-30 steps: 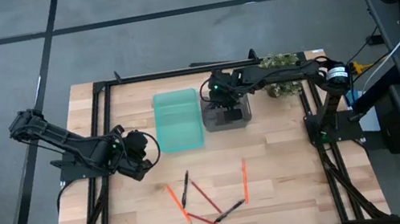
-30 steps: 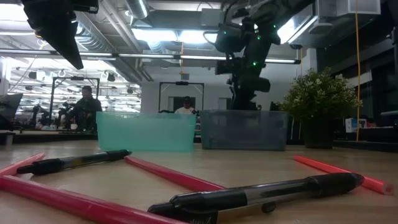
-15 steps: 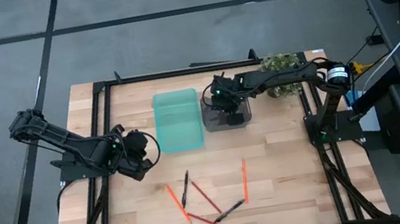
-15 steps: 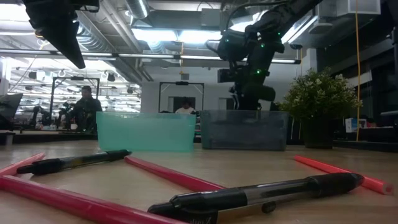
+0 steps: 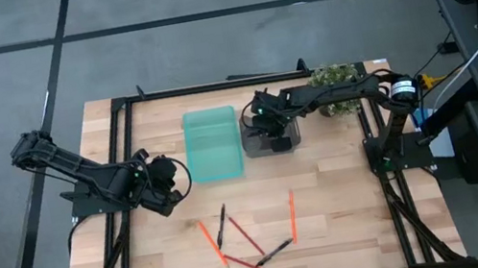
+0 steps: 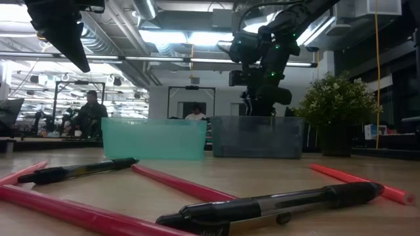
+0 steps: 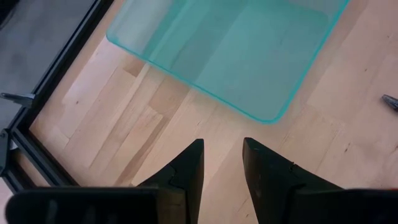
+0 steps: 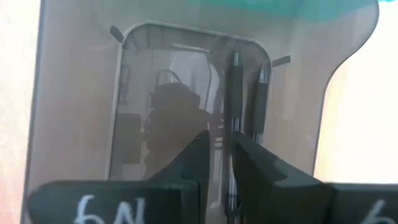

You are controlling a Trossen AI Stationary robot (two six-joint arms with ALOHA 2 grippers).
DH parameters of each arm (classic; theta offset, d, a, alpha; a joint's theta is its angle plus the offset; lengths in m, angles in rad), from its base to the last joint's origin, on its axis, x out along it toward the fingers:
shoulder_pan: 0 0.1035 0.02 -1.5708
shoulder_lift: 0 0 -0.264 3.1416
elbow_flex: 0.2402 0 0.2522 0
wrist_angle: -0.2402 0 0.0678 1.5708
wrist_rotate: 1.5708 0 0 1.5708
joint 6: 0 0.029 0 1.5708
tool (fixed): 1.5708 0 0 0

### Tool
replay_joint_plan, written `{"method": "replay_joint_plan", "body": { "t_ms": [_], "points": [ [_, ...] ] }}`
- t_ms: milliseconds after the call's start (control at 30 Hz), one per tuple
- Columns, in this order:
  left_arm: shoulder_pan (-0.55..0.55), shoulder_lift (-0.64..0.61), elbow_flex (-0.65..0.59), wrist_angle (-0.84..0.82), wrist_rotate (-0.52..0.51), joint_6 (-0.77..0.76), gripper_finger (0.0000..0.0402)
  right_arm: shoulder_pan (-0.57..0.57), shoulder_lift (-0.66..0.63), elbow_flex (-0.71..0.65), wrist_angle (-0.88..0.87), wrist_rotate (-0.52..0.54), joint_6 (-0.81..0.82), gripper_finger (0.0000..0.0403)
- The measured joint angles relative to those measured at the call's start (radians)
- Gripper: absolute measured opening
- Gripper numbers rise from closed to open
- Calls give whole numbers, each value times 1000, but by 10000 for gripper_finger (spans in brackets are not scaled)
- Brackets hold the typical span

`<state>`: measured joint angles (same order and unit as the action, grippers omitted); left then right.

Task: Sort pens & pencils
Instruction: Put the black pen into the black bin

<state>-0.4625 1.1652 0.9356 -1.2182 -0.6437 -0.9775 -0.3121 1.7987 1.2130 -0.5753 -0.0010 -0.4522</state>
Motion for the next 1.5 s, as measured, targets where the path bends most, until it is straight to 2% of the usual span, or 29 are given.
{"method": "replay_joint_plan", "body": {
  "t_ms": [133,300,367,467,533,700,933,1033,1167,1300,1400,1500],
  "points": [
    [0,0,0,0,0,0,105,5,1,77,-73,0,0,68],
    [0,0,0,0,0,0,105,50,1,265,-251,2,13,69],
    [0,0,0,0,0,0,105,91,1,332,-309,-46,51,69],
    [0,0,0,0,0,0,105,190,0,386,-328,-214,92,69],
    [0,0,0,0,0,0,105,276,-1,390,-325,-282,117,69],
    [-7,0,0,0,1,0,105,473,-1,317,-322,-238,175,69],
    [-15,0,0,2,7,-7,105,658,0,149,-45,-240,243,69],
    [-15,0,0,12,22,-8,105,693,0,106,75,-248,257,69],
    [-15,0,0,30,36,-9,105,704,10,79,196,-323,296,69],
    [-15,0,0,33,37,-10,105,702,74,94,195,-351,293,69],
    [-15,0,0,32,37,-10,105,707,138,154,178,-393,282,69],
    [-15,0,0,32,37,-10,105,719,191,251,64,-382,203,70]
  ]
}}
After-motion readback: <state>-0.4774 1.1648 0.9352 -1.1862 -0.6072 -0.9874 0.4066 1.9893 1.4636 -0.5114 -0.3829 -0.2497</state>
